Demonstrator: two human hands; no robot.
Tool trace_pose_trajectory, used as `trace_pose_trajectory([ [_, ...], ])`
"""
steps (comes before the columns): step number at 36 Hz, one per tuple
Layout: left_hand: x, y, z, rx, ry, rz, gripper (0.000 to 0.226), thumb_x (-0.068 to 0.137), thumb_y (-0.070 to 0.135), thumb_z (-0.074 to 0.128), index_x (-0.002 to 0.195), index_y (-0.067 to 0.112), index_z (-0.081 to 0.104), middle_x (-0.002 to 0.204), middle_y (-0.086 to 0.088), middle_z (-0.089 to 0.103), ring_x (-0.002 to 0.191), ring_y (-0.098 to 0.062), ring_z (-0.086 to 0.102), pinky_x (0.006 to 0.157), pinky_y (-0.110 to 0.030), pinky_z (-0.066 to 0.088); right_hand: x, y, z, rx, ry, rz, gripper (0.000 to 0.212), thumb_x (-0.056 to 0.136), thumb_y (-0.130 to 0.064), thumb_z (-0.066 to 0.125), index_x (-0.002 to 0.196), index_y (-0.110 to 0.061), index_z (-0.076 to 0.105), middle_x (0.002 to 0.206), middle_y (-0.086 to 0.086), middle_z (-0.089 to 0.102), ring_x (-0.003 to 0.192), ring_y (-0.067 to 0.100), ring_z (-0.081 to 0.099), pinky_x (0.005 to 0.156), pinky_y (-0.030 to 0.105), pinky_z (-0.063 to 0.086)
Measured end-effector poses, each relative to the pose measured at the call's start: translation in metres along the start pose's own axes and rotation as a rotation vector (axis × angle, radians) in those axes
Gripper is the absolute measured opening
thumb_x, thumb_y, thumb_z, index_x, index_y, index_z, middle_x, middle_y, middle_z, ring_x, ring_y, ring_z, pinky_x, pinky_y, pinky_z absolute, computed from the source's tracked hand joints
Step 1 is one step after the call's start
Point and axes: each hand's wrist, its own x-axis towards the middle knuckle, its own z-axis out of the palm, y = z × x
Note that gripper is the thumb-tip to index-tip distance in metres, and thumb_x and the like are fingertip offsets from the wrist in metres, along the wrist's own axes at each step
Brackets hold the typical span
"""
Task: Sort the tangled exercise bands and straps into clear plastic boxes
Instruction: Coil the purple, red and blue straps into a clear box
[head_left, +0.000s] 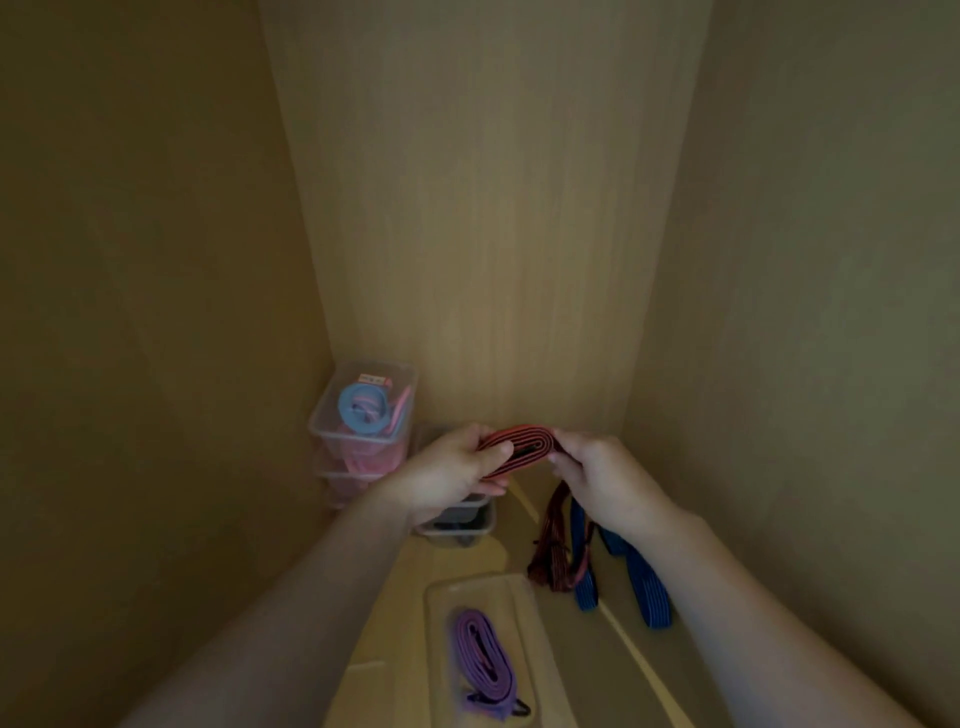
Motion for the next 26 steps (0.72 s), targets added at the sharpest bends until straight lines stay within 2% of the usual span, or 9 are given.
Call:
trace_pose_trajectory([
  [3, 0.003, -0.008, 0.014, -0.095, 0.093, 0.045, 0.026, 0.101, 0.017, 0.046, 0.122, 0.002, 0.046, 0.109, -0.01, 0.058, 0.09, -0.013, 0.061, 0.086, -0.026, 0.054, -0.001, 0.0, 0.004, 0.047, 0.045, 0.08, 0.032, 0.101, -0.013, 0.045, 0.13, -0.014, 0.057, 0.093, -0.013, 0.061, 0.08, -0.009, 0.056, 0.075, 0.001, 0.04],
  [5, 0.005, -0.012, 0.022, -0.124, 0.151, 0.055, 0.029, 0.101, 0.018, 0.046, 0.123, -0.001, 0.046, 0.116, -0.012, 0.058, 0.097, -0.012, 0.061, 0.085, -0.024, 0.054, -0.002, -0.002, 0.006, 0.062, 0.035, 0.113, 0.032, 0.101, -0.016, 0.044, 0.13, -0.016, 0.056, 0.09, -0.015, 0.061, 0.081, -0.007, 0.057, 0.076, 0.004, 0.041],
  [9, 0.005, -0.019, 0.032, -0.123, 0.197, 0.03, 0.032, 0.101, 0.029, 0.044, 0.124, 0.006, 0.047, 0.116, -0.007, 0.062, 0.106, -0.013, 0.061, 0.094, -0.028, 0.049, -0.001, -0.005, 0.009, 0.087, 0.04, 0.135, 0.034, 0.101, -0.02, 0.045, 0.134, -0.017, 0.053, 0.114, -0.001, 0.067, 0.106, 0.012, 0.062, 0.094, 0.026, 0.048],
  [12, 0.004, -0.021, 0.036, -0.049, 0.159, -0.012, 0.044, 0.099, 0.044, 0.045, 0.128, 0.011, 0.047, 0.119, -0.005, 0.062, 0.113, -0.018, 0.059, 0.103, -0.04, 0.045, 0.0, -0.008, 0.009, 0.078, 0.037, 0.169, 0.041, 0.101, -0.018, 0.044, 0.142, -0.014, 0.045, 0.129, 0.002, 0.061, 0.119, 0.015, 0.056, 0.099, 0.02, 0.042],
  [15, 0.003, -0.022, 0.037, 0.053, 0.079, -0.014, 0.045, 0.098, 0.044, 0.046, 0.13, 0.012, 0.048, 0.12, -0.006, 0.063, 0.112, -0.016, 0.059, 0.103, -0.037, 0.045, -0.001, -0.012, 0.009, 0.109, 0.02, 0.207, 0.046, 0.102, -0.014, 0.04, 0.147, -0.012, 0.034, 0.144, 0.003, 0.047, 0.133, 0.015, 0.044, 0.106, 0.016, 0.031],
  [17, 0.003, -0.022, 0.036, 0.083, 0.051, 0.022, 0.038, 0.099, 0.036, 0.047, 0.127, 0.01, 0.052, 0.115, -0.004, 0.066, 0.106, -0.012, 0.061, 0.096, -0.028, 0.047, -0.002, -0.011, 0.007, 0.134, 0.009, 0.212, 0.046, 0.102, -0.012, 0.04, 0.148, -0.012, 0.032, 0.149, 0.003, 0.04, 0.137, 0.013, 0.038, 0.111, 0.018, 0.026],
  [21, 0.002, -0.019, 0.033, -0.058, 0.079, 0.049, 0.026, 0.1, 0.024, 0.047, 0.118, 0.008, 0.059, 0.085, 0.005, 0.067, 0.067, 0.004, 0.061, 0.06, -0.009, 0.044, -0.002, -0.013, 0.003, 0.204, -0.033, 0.202, 0.049, 0.101, -0.014, 0.043, 0.149, -0.013, 0.03, 0.149, 0.003, 0.04, 0.137, 0.013, 0.037, 0.113, 0.023, 0.027],
  [24, 0.004, -0.019, 0.033, -0.097, 0.121, 0.055, 0.029, 0.101, 0.026, 0.047, 0.121, 0.01, 0.059, 0.1, -0.003, 0.069, 0.086, -0.01, 0.062, 0.072, -0.02, 0.045, -0.004, -0.014, 0.004, 0.222, -0.074, 0.202, 0.052, 0.1, -0.017, 0.046, 0.149, -0.015, 0.029, 0.148, 0.001, 0.042, 0.136, 0.012, 0.04, 0.114, 0.028, 0.032],
  [26, 0.005, -0.018, 0.031, -0.132, 0.163, 0.073, 0.029, 0.1, 0.023, 0.047, 0.122, 0.007, 0.058, 0.102, -0.005, 0.068, 0.087, -0.012, 0.062, 0.071, -0.022, 0.047, -0.005, -0.014, 0.007, 0.217, -0.095, 0.193, 0.052, 0.1, -0.018, 0.048, 0.149, -0.019, 0.031, 0.145, -0.001, 0.046, 0.132, 0.011, 0.044, 0.112, 0.031, 0.036],
])
